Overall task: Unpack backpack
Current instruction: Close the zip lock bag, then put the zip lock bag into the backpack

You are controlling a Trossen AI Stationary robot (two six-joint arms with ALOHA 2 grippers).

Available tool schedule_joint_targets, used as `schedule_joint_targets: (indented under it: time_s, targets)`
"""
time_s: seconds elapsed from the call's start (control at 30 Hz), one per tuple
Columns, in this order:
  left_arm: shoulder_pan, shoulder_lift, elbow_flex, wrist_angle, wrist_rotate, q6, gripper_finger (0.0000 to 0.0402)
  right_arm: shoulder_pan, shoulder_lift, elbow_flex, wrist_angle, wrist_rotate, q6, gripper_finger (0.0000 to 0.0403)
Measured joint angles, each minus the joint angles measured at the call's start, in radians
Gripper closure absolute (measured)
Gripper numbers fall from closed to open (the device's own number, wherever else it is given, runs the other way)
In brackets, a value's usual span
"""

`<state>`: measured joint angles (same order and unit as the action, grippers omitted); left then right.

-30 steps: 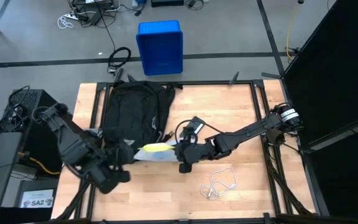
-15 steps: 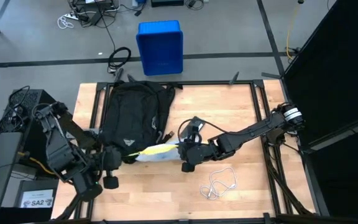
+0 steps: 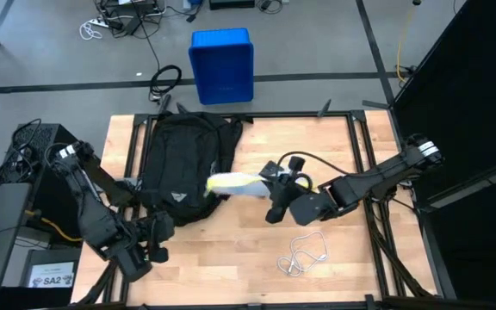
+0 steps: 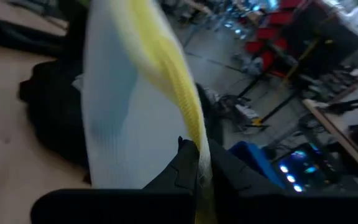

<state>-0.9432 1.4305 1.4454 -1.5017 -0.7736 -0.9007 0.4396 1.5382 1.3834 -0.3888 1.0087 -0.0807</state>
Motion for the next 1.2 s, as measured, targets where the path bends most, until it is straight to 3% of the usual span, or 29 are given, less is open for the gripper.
schedule_joint_targets:
  time_s: [0.2, 0.33, 0.5, 0.8, 1.0, 1.2]
  targets:
    - [0.018, 0.000, -0.126, 0.079, -0.008, -0.039, 0.0242, 0.004, -0.022, 0.000, -0.028, 0.021, 0.001, 0.0403]
    - [0.033, 0.002, -0.217, 0.164, -0.002, 0.007, 0.0212, 0.004, -0.022, 0.000, -0.030, 0.022, 0.008, 0.0403]
    - [0.063, 0.002, -0.315, 0.200, -0.011, 0.056, 0.0207, 0.004, -0.022, 0.000, -0.030, 0.020, 0.015, 0.0403]
    - [0.154, 0.002, -0.462, 0.292, 0.101, 0.138, 0.0207, 0.011, -0.020, 0.001, -0.040, -0.050, 0.064, 0.0403]
    - [0.227, 0.002, -0.526, 0.312, 0.120, 0.191, 0.0207, 0.009, -0.020, 0.002, -0.072, -0.086, 0.100, 0.0403]
    - [0.318, 0.002, -0.586, 0.411, 0.247, 0.263, 0.0207, 0.009, -0.020, 0.002, -0.121, -0.090, 0.147, 0.0403]
